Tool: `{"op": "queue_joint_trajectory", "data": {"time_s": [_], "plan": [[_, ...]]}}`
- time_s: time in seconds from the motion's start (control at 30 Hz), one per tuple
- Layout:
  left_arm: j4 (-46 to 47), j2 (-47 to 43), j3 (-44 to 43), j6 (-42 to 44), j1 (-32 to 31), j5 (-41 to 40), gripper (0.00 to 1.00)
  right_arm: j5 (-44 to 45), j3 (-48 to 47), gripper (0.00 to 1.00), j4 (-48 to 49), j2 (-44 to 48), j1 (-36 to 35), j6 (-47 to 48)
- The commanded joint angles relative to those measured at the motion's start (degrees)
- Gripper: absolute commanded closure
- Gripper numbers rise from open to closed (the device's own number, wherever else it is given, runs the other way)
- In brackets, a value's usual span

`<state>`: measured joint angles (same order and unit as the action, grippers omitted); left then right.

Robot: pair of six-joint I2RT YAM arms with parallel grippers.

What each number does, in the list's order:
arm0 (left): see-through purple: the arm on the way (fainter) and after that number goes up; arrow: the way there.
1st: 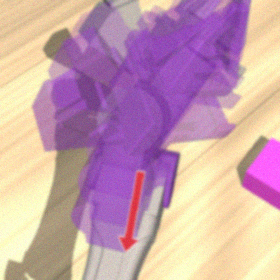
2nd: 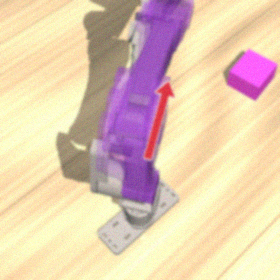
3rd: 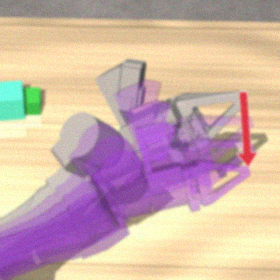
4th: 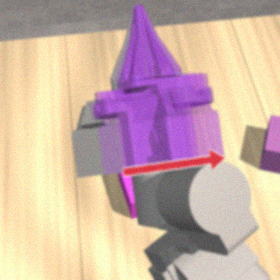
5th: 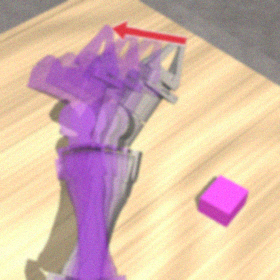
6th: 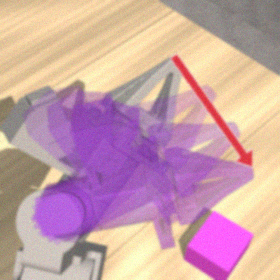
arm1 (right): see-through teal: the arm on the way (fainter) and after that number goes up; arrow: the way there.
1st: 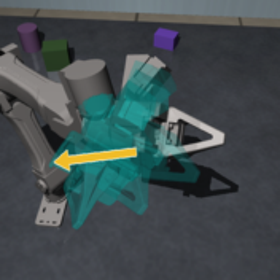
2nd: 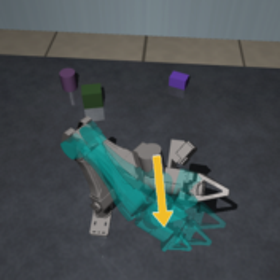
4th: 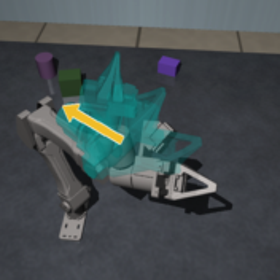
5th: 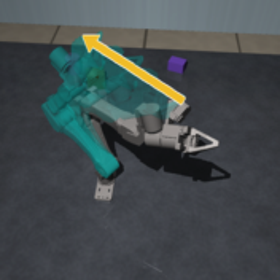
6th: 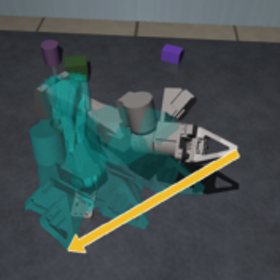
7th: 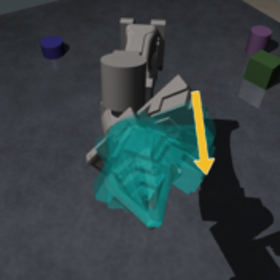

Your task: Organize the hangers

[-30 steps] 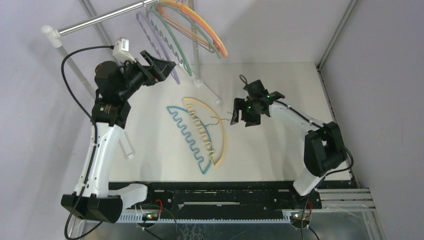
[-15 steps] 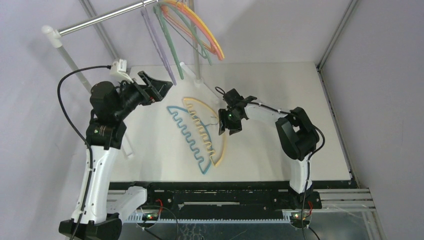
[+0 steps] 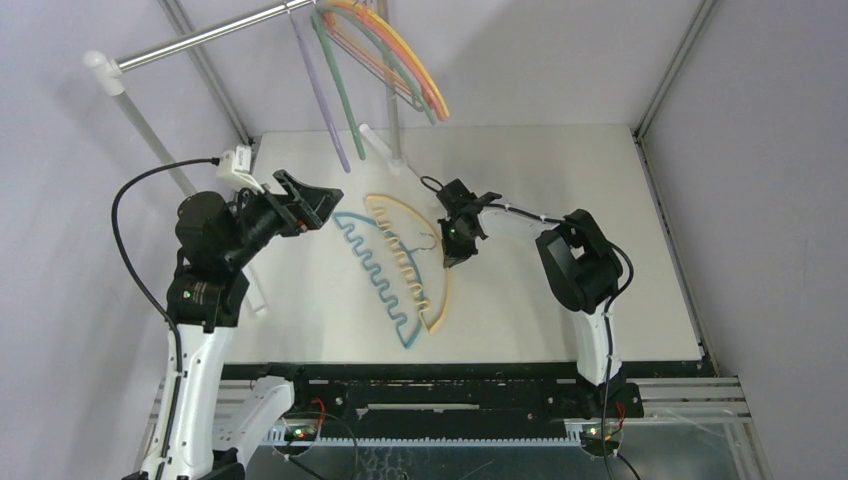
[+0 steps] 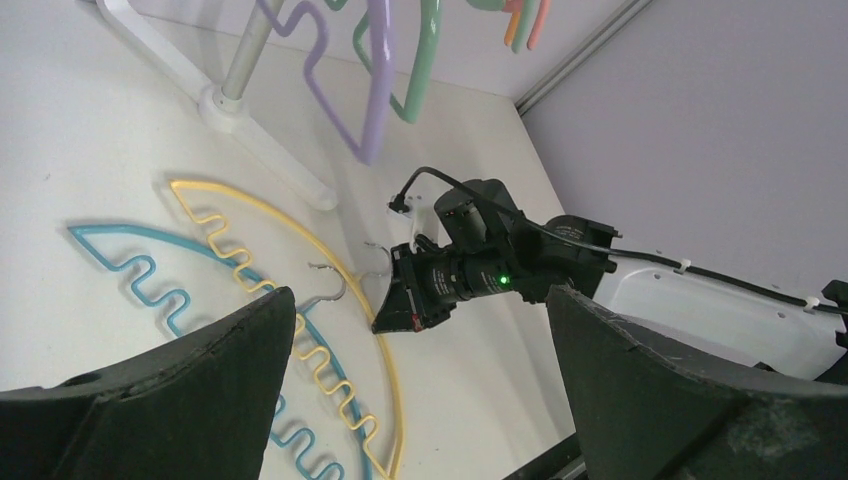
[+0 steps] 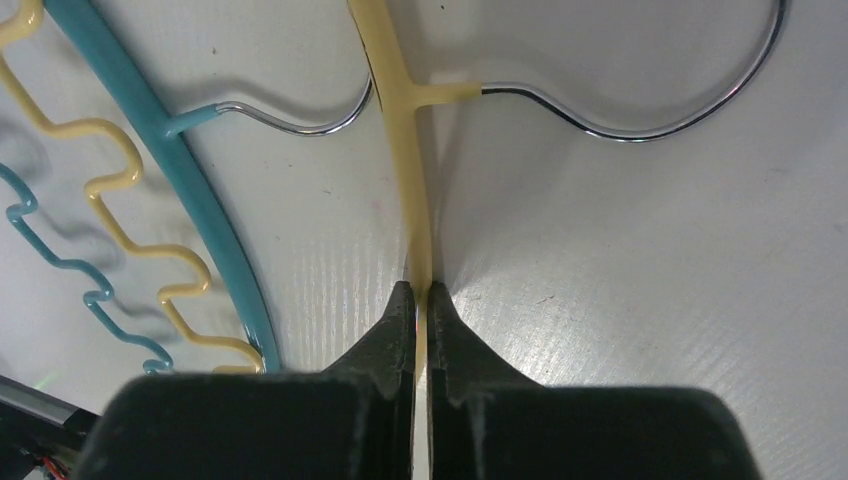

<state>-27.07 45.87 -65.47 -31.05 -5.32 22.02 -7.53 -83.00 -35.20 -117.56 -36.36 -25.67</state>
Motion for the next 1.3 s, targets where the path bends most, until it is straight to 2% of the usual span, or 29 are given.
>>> {"op": "queue_joint_trajectory", "data": {"time_s": [0.0, 0.4, 0.6, 0.8, 0.9, 1.03, 1.27], "plan": [[-0.04, -1.60, 0.47, 0.55, 0.53, 0.55, 0.00, 1.17, -0.29, 1.00, 0.35, 1.32, -1.06, 0.77], [0.37, -5.64, 3.79, -2.05, 0.32, 7.54, 0.01, 3.39, -1.76, 1.00, -8.88, 23.97, -5.06, -0.54], [0.29, -9.05, 7.81, -3.81, -0.03, 8.32, 0.00, 1.74, -6.25, 1.00, -14.76, 28.40, -6.78, -0.77], [0.57, -9.43, 7.37, -4.90, -1.63, 8.04, 0.01, 2.25, -8.75, 1.00, -16.83, 30.08, -9.52, -0.90], [1.71, -8.88, 6.82, -5.93, -5.20, 5.82, 0.00, 2.91, -9.95, 1.00, -18.04, 30.65, -11.10, -0.89], [2.94, -7.32, 6.41, -7.05, -13.22, 0.72, 0.01, 4.54, -11.85, 1.00, -19.85, 31.84, -14.01, -0.58], [6.49, -5.71, 9.19, -10.29, -24.25, -6.04, 0.00, 9.11, -14.87, 1.00, -20.90, 33.64, -18.82, 0.18]]}}
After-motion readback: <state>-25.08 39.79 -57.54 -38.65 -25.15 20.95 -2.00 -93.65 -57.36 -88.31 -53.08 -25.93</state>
